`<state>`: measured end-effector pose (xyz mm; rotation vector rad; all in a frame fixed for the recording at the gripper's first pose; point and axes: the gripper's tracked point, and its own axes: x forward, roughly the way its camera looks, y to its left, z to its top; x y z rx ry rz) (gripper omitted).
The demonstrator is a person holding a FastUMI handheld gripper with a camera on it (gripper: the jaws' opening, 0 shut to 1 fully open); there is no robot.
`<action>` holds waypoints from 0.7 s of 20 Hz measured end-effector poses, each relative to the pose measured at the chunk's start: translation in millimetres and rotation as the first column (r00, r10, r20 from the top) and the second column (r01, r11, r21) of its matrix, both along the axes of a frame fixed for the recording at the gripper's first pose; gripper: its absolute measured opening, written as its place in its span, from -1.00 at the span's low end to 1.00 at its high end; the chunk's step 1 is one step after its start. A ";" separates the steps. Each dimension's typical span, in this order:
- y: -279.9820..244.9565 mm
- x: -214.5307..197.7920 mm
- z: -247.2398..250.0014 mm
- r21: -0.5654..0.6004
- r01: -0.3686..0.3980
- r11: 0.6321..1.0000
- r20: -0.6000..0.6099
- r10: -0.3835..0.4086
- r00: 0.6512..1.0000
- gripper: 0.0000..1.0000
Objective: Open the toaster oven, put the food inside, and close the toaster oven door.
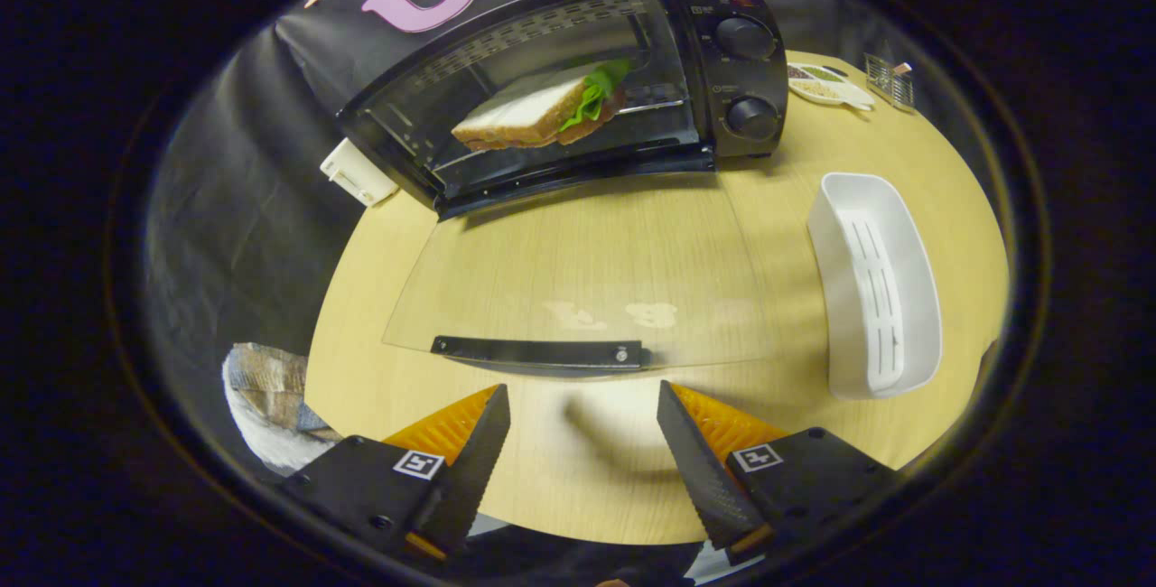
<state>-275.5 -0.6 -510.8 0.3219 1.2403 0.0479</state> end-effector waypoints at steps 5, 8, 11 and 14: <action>-8.6 15.1 2.0 -0.015 0.013 1.000 0.031 -0.012 0.999 0.99; -8.8 18.0 8.3 -0.024 0.011 1.000 0.062 -0.010 0.998 0.99; -8.9 26.0 22.2 -0.032 0.008 0.999 0.107 -0.004 0.994 0.99; -9.2 37.5 40.9 -0.034 0.008 0.999 0.163 -0.002 0.987 0.99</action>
